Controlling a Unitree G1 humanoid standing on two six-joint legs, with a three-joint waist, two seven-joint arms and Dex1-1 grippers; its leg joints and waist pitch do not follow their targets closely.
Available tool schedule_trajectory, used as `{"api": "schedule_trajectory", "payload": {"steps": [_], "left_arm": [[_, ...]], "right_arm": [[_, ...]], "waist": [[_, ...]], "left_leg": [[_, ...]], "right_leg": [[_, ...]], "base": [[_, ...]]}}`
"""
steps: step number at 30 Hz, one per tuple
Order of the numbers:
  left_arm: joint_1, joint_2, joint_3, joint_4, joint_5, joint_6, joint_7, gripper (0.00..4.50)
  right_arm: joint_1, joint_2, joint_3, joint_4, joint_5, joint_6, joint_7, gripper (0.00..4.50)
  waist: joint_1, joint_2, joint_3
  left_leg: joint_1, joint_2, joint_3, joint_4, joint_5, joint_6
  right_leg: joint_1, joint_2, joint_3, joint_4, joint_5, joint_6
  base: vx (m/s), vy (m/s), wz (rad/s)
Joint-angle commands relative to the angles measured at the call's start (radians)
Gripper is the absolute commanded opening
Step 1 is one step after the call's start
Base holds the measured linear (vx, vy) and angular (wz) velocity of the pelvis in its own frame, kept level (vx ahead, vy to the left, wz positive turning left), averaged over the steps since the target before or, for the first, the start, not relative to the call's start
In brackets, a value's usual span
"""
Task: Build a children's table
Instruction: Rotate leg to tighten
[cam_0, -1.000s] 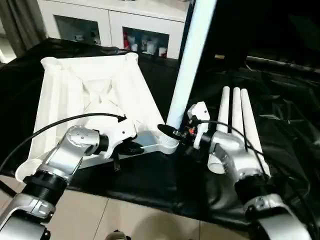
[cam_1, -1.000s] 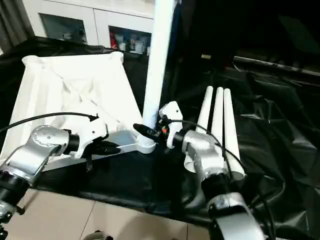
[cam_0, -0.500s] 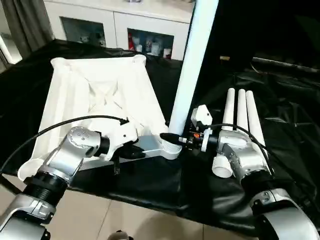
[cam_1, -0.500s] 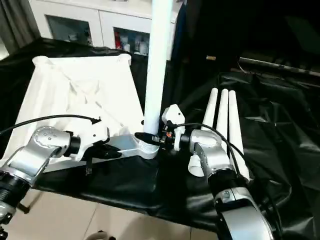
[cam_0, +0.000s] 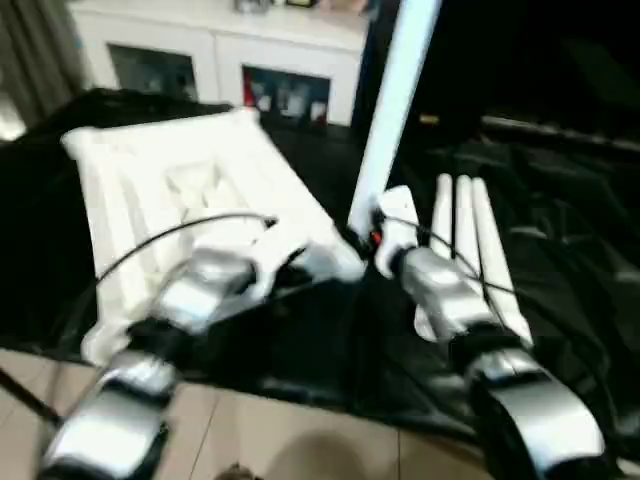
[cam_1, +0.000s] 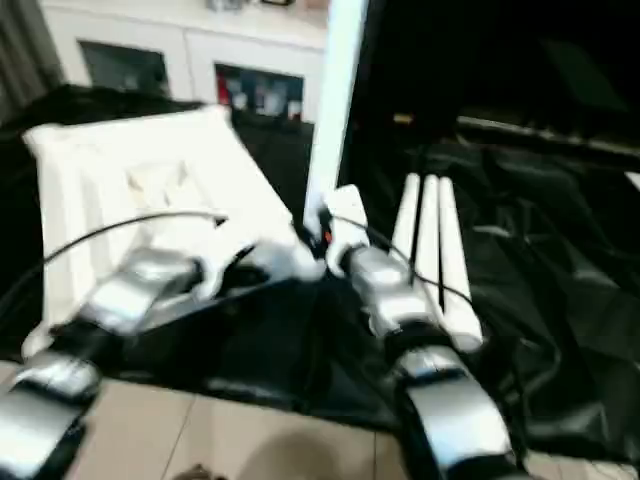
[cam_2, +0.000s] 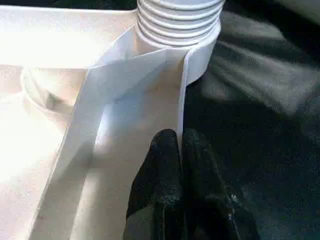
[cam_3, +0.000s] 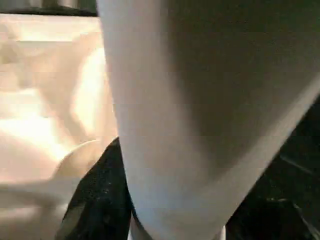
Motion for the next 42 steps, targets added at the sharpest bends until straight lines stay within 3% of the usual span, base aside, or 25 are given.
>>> {"api": "schedule_trajectory", "payload": {"steps": [1,2,3,5,6,7,8,9,11,12,14,15,16,18,20,22,23,24,25,28,30,33,35,40,42], "left_arm": [[-0.061,-0.025,0.082,-0.016,0.007,0.066,0.171,0.0],[-0.063,-0.043,0.085,-0.019,0.004,0.082,0.181,0.0],[-0.063,-0.048,0.082,-0.02,0.005,0.087,0.183,0.0],[-0.058,-0.067,0.065,-0.037,0.015,0.107,0.193,0.0],[-0.056,-0.069,0.06,-0.043,0.018,0.111,0.194,0.0],[-0.053,-0.069,0.061,-0.053,0.016,0.118,0.193,0.0],[-0.05,-0.067,0.062,-0.066,0.014,0.129,0.191,0.0],[-0.045,-0.059,0.058,-0.076,0.019,0.133,0.188,0.0],[-0.039,-0.047,0.051,-0.087,0.026,0.129,0.18,0.0],[-0.03,-0.035,0.046,-0.1,0.03,0.117,0.165,0.0],[-0.026,-0.031,0.045,-0.105,0.031,0.11,0.158,0.0],[-0.011,-0.003,0.022,-0.126,0.043,0.079,0.12,0.0],[0.006,0.027,-0.001,-0.146,0.052,0.039,0.076,0.0],[0.026,0.068,-0.022,-0.177,0.052,0.019,0.011,0.0],[0.044,0.11,-0.034,-0.213,0.04,0.021,-0.061,0.0],[0.059,0.152,-0.047,-0.238,0.035,-0.033,-0.125,0.0],[0.06,0.155,-0.048,-0.239,0.035,-0.037,-0.13,0.0],[0.079,0.208,-0.061,-0.283,0.013,-0.072,-0.215,0.0],[0.083,0.216,-0.062,-0.292,0.007,-0.079,-0.232,0.0],[0.123,0.294,-0.065,-0.39,-0.052,-0.105,-0.389,0.0],[0.133,0.326,-0.062,-0.426,-0.073,-0.094,-0.441,0.0],[0.142,0.36,-0.058,-0.456,-0.093,-0.087,-0.497,0.0],[0.146,0.377,-0.055,-0.461,-0.099,-0.087,-0.519,0.0],[0.149,0.393,-0.053,-0.455,-0.095,-0.096,-0.523,0.0],[0.148,0.392,-0.053,-0.452,-0.093,-0.093,-0.518,0.0]], "right_arm": [[0.041,0.01,-0.006,0.126,-0.033,0.096,-0.12,1.91],[0.031,0.017,-0.004,0.137,-0.04,0.091,-0.145,1.91],[0.027,0.022,-0.01,0.142,-0.036,0.091,-0.153,1.91],[0.001,0.05,-0.043,0.164,-0.01,0.097,-0.19,1.91],[-0.006,0.057,-0.054,0.169,0.001,0.1,-0.192,1.91],[-0.013,0.063,-0.059,0.172,0.006,0.102,-0.195,1.91],[-0.023,0.069,-0.06,0.176,0.002,0.102,-0.194,1.91],[-0.029,0.072,-0.061,0.178,-0.001,0.101,-0.19,1.91],[-0.035,0.074,-0.065,0.18,-0.001,0.099,-0.178,1.91],[-0.041,0.075,-0.069,0.182,0.0,0.095,-0.157,1.91],[-0.044,0.076,-0.072,0.183,0.0,0.092,-0.147,1.91],[-0.052,0.071,-0.067,0.184,-0.007,0.093,-0.094,1.91],[-0.059,0.063,-0.06,0.182,-0.015,0.099,-0.036,1.91],[-0.064,0.044,-0.039,0.175,-0.029,0.11,0.064,1.91],[-0.067,0.018,-0.016,0.167,-0.045,0.121,0.17,1.91],[-0.07,-0.012,0.0,0.158,-0.054,0.136,0.269,1.91],[-0.07,-0.014,0.001,0.158,-0.055,0.137,0.276,1.91],[-0.076,-0.057,0.023,0.152,-0.071,0.155,0.409,1.91],[-0.077,-0.063,0.027,0.151,-0.074,0.156,0.428,1.91],[-0.088,-0.128,0.061,0.138,-0.094,0.163,0.618,1.91],[-0.088,-0.161,0.081,0.126,-0.099,0.151,0.736,1.91],[-0.084,-0.197,0.112,0.108,-0.113,0.126,0.868,1.91],[-0.083,-0.215,0.133,0.103,-0.126,0.116,0.935,1.91],[-0.088,-0.227,0.174,0.113,-0.166,0.097,0.971,1.91],[-0.09,-0.223,0.173,0.116,-0.167,0.097,0.959,1.91]], "waist": [[-0.004,0.005,-0.046],[-0.004,0.004,-0.045],[-0.006,-0.001,-0.044],[-0.007,0.002,-0.046],[-0.004,0.003,-0.045],[-0.004,0.003,-0.045],[-0.004,-0.008,-0.046],[-0.002,-0.008,-0.046],[0.001,-0.009,-0.048],[0.004,-0.011,-0.052],[0.004,-0.012,-0.056],[0.007,-0.007,-0.061],[0.009,-0.007,-0.064],[0.007,-0.013,-0.067],[0.008,-0.013,-0.061],[0.012,-0.012,-0.066],[0.012,-0.014,-0.069],[0.011,-0.012,-0.075],[0.011,-0.012,-0.075],[0.01,-0.014,-0.081],[0.012,-0.017,-0.081],[0.024,-0.014,-0.077],[0.033,-0.013,-0.073],[0.044,-0.014,-0.059],[0.045,-0.014,-0.061]], "left_leg": [[0.059,0.071,-0.042,-0.11,-0.763,-0.12],[0.068,0.066,-0.041,-0.096,-0.743,-0.113],[0.063,0.063,-0.047,-0.084,-0.687,-0.091],[0.038,0.076,-0.056,-0.1,-0.665,-0.085],[0.03,0.083,-0.054,-0.12,-0.71,-0.099],[0.03,0.083,-0.054,-0.12,-0.71,-0.099],[0.043,0.075,-0.051,-0.11,-0.7,-0.104],[0.046,0.07,-0.051,-0.098,-0.656,-0.095],[0.036,0.071,-0.051,-0.098,-0.587,-0.083],[0.026,0.076,-0.05,-0.106,-0.54,-0.081],[0.021,0.078,-0.047,-0.11,-0.511,-0.081],[0.014,0.081,-0.043,-0.112,-0.453,-0.08],[0.011,0.081,-0.041,-0.112,-0.431,-0.076],[-0.005,0.08,-0.034,-0.111,-0.342,-0.062],[0.004,0.077,-0.026,-0.102,-0.368,-0.048],[0.007,0.078,-0.025,-0.101,-0.343,-0.047],[0.005,0.078,-0.025,-0.099,-0.324,-0.042],[-0.003,0.079,-0.021,-0.097,-0.243,-0.025],[-0.003,0.079,-0.021,-0.097,-0.243,-0.025],[0.002,0.075,-0.011,-0.08,-0.109,0.024],[-0.001,0.071,-0.006,-0.071,-0.052,0.065],[-0.001,0.078,-0.004,-0.07,-0.071,0.076],[0.005,0.081,-0.002,-0.072,-0.117,0.057],[0.014,0.086,-0.011,-0.087,-0.294,-0.036],[0.017,0.085,-0.014,-0.088,-0.312,-0.051]], "right_leg": [[-0.015,-0.083,0.034,-0.091,-0.626,-0.081],[-0.023,-0.092,0.032,-0.105,-0.662,-0.072],[-0.013,-0.107,0.02,-0.125,-0.719,-0.046],[0.013,-0.107,0.019,-0.109,-0.707,-0.025],[0.01,-0.096,0.031,-0.091,-0.647,-0.036],[0.01,-0.096,0.031,-0.091,-0.647,-0.036],[-0.004,-0.105,0.034,-0.102,-0.658,-0.046],[-0.007,-0.118,0.034,-0.115,-0.692,-0.045],[0.0,-0.123,0.038,-0.117,-0.688,-0.04],[0.004,-0.118,0.046,-0.106,-0.617,-0.051],[0.005,-0.115,0.051,-0.095,-0.552,-0.067],[0.007,-0.111,0.058,-0.078,-0.439,-0.097],[0.008,-0.111,0.06,-0.075,-0.402,-0.106],[0.02,-0.106,0.065,-0.055,-0.289,-0.133],[0.007,-0.106,0.073,-0.062,-0.376,-0.137],[0.01,-0.105,0.075,-0.061,-0.373,-0.143],[0.014,-0.105,0.077,-0.054,-0.335,-0.152],[0.022,-0.096,0.077,-0.033,-0.199,-0.189],[0.022,-0.096,0.077,-0.033,-0.199,-0.189],[0.027,-0.086,0.075,-0.002,0.026,-0.272],[0.03,-0.08,0.075,0.009,0.109,-0.31],[0.029,-0.079,0.072,0.008,0.067,-0.312],[0.023,-0.08,0.073,0.001,-0.019,-0.301],[0.01,-0.087,0.079,-0.028,-0.326,-0.222],[0.009,-0.09,0.08,-0.033,-0.369,-0.2]], "base": [[0.0,0.0,0.0],[0.0,0.0,0.0],[0.0,0.0,0.0],[0.0,0.0,0.0],[0.0,0.0,0.0],[0.0,0.0,0.0],[0.0,0.0,0.0],[0.0,0.0,0.0],[0.0,0.0,0.0],[0.0,0.0,0.0],[0.0,0.0,0.0],[0.0,0.0,0.0],[0.0,0.0,0.0],[0.0,0.0,0.0],[0.0,0.0,0.0],[0.033,-0.024,0.0],[0.065,-0.047,-0.03],[0.065,-0.047,-0.03],[0.056,-0.04,-0.04],[0.037,-0.022,-0.02],[0.0,0.0,0.0],[0.0,0.0,0.0],[0.0,0.0,0.0],[0.0,0.0,0.0],[0.0,0.0,0.0]]}}
